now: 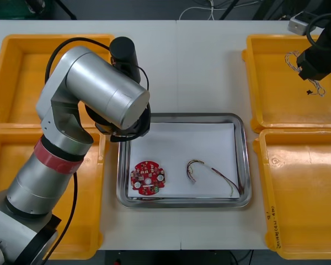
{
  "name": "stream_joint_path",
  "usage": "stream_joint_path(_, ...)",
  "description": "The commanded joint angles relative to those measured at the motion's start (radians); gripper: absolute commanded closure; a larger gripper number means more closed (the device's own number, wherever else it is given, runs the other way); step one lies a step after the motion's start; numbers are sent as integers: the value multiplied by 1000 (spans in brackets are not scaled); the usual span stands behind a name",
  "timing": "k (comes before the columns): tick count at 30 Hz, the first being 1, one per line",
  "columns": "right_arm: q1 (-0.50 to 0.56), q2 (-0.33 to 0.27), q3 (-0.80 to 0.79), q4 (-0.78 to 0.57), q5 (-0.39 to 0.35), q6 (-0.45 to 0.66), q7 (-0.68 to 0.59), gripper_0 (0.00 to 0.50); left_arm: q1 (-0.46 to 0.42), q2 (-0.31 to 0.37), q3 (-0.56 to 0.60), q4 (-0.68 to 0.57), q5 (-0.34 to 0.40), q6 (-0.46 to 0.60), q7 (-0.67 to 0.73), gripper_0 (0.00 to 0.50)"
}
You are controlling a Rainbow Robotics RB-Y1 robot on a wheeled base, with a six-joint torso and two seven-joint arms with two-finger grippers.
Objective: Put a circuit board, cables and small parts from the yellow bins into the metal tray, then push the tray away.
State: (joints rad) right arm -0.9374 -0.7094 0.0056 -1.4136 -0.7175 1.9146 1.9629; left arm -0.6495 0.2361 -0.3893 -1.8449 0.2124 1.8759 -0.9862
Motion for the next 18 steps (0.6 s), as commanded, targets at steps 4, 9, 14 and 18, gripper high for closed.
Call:
stream_joint_path(4,-46,-45,1,-68,-46,5,-35,500,33,-21,-85,-33,10,-80,139,500)
stream_joint_path(9,-46,-47,70,-122,-57,5,-47,500,51,-8,-108,-31,21,-123,153,500)
stream_joint_path(14,-46,-48,131,-157,-100,5,-65,500,68,9,-122,-31,24,-155,158,500)
stream_joint_path(18,-46,-59,174,-166,-155,5,-79,500,77,12,-122,-30,24,-172,155,500)
